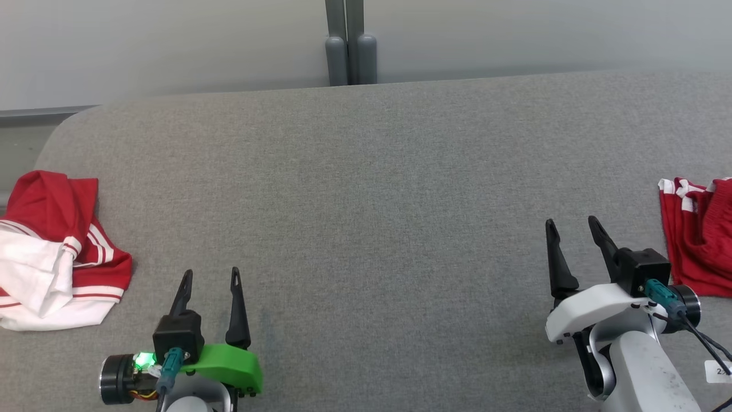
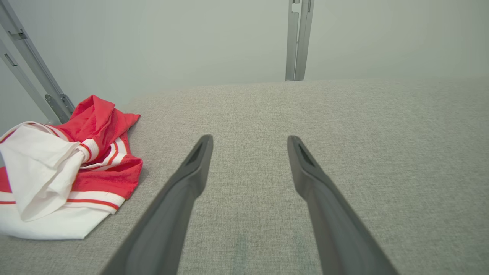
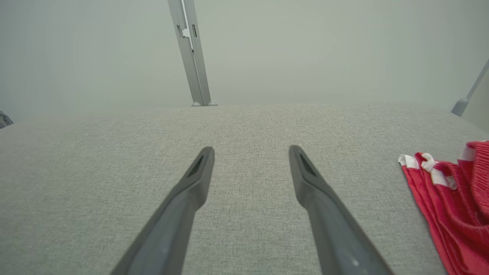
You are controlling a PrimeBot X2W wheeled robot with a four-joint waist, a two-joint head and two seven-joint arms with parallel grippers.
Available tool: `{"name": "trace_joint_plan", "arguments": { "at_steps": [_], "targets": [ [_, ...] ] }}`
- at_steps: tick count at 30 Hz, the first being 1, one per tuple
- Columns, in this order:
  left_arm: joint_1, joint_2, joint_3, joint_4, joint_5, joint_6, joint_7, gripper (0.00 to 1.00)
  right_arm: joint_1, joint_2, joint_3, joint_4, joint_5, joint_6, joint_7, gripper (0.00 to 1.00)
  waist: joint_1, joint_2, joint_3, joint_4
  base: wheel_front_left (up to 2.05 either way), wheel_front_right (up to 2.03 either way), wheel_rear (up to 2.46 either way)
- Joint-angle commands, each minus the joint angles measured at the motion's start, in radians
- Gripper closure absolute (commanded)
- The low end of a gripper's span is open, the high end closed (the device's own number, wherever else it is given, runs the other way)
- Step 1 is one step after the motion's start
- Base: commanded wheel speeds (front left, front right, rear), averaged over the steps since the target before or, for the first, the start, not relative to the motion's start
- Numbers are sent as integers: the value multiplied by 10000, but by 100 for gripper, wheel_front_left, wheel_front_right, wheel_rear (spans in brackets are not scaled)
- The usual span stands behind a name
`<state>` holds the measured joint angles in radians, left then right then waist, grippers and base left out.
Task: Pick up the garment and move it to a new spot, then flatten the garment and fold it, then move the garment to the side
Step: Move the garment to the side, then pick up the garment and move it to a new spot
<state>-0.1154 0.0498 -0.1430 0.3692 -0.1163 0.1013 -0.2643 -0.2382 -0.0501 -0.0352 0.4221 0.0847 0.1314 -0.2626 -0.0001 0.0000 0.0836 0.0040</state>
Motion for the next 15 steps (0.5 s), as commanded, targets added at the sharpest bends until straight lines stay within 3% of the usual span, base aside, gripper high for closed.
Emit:
{"name": "trace_joint_plan", "arguments": {
  "at_steps": [1, 15],
  "targets": [
    [54, 21, 47, -10, -43, 28, 5, 0, 60, -19, 74, -32, 46, -14, -31, 0, 1, 0, 56, 52, 0, 0, 0],
    [-164, 24, 191, -21, -234, 141, 5, 0, -148, -20, 381, -171, 86, -14, -31, 0, 1, 0, 397, 1450, 0, 0, 0]
  ]
}}
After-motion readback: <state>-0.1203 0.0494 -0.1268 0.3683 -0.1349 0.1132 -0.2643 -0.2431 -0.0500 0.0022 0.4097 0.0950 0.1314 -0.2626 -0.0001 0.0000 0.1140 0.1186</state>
